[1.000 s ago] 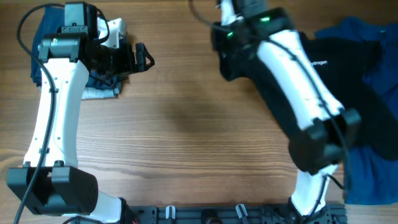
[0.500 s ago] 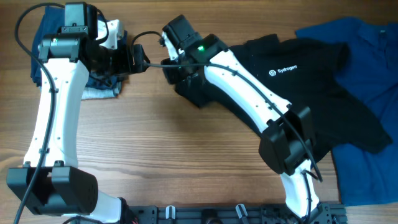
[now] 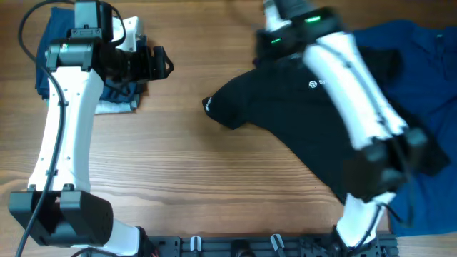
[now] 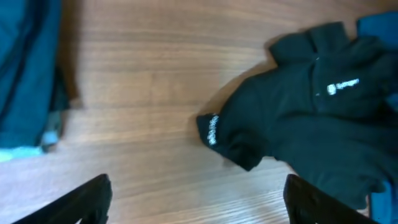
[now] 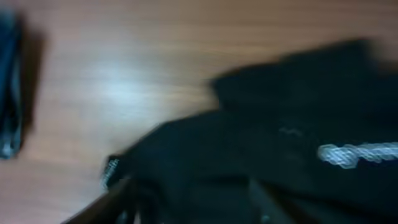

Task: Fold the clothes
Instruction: 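Grasp the black polo and drag it left to the table center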

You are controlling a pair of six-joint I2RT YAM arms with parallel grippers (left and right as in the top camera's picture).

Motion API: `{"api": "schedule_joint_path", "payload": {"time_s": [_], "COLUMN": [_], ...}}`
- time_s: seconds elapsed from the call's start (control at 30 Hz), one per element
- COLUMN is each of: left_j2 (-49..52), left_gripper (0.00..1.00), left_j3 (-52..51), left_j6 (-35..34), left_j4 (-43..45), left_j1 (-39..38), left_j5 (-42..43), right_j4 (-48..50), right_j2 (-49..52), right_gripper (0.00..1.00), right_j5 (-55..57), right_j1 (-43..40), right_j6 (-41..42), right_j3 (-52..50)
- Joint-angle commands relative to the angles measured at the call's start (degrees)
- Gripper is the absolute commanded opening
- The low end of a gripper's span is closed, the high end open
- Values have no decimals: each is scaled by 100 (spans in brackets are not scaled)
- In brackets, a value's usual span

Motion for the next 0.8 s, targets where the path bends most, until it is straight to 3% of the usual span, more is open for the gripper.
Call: {"api": "schedule_joint_path", "payload": {"time_s": [0.0, 0.03, 0.07, 0.1, 0.2, 0.33, 0.47, 0.63, 0.67, 0.77], "left_j2": [354, 603, 835, 1045, 1770, 2350, 2826, 3456, 3554, 3670], "left_gripper": [69, 49, 35, 34, 34, 34, 55, 55, 51, 12], "left_j3": [46, 46, 46, 46, 46, 46, 46, 46, 46, 46], "left_j6": [9, 9, 7, 7, 9, 9, 11, 50, 50, 48], "left_j4": [297, 549, 776, 977, 1862, 2879, 3665, 4151, 4153, 3982], "left_j1": [-560, -881, -1130, -1329, -1956, -2481, -2900, -3115, -3106, -3038], "left_j5": [223, 221, 221, 221, 219, -55, -638, -1567, -1707, -2566], "right_j4": [-549, -831, -951, -1054, -1220, -1263, -1259, -1268, -1268, -1268], "right_j2": [-428, -424, -415, -415, -402, -400, -400, -400, -400, -400], "right_gripper": [68, 72, 72, 73, 75, 76, 77, 78, 78, 78], "right_j5": [92, 94, 92, 92, 94, 94, 92, 92, 92, 92], "right_j1": [-1213, -1895, -2216, -2511, -3298, -3536, -3536, -3536, -3536, -3536], "right_j6": [79, 59, 57, 57, 31, -66, -68, -68, -70, -68], "right_j3": [98, 68, 42, 33, -4, -4, -4, -4, -4, -4]}}
